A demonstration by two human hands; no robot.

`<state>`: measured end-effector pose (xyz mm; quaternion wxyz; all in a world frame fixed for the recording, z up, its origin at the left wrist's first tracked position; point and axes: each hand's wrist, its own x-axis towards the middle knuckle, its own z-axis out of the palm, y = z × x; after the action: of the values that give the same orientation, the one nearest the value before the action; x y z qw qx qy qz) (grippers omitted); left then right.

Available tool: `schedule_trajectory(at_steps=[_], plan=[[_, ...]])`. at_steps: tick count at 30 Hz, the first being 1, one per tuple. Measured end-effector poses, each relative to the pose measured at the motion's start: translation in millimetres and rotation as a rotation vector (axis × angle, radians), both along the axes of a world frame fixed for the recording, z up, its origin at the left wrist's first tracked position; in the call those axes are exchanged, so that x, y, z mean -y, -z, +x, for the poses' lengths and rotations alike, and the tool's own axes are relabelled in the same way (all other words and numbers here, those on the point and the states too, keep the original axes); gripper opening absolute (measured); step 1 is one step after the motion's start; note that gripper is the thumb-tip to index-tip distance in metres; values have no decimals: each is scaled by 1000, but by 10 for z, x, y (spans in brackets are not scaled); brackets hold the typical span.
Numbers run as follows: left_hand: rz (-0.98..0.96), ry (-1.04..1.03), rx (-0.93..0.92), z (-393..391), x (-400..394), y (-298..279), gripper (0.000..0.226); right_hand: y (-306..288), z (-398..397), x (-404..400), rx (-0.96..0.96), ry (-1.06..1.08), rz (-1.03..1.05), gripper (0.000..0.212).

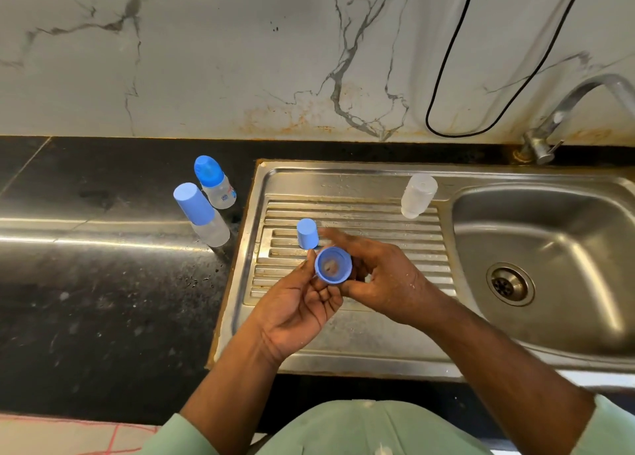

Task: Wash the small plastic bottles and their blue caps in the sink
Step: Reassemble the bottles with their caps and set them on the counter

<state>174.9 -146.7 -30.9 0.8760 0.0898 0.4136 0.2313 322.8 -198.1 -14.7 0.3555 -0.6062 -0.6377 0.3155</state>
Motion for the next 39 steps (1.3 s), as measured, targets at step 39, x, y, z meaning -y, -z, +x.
schedule_trajectory(at_steps=[39], plan=[[1164, 405, -788, 1561, -750, 144, 32, 76, 1077, 234, 99, 703, 79, 43]])
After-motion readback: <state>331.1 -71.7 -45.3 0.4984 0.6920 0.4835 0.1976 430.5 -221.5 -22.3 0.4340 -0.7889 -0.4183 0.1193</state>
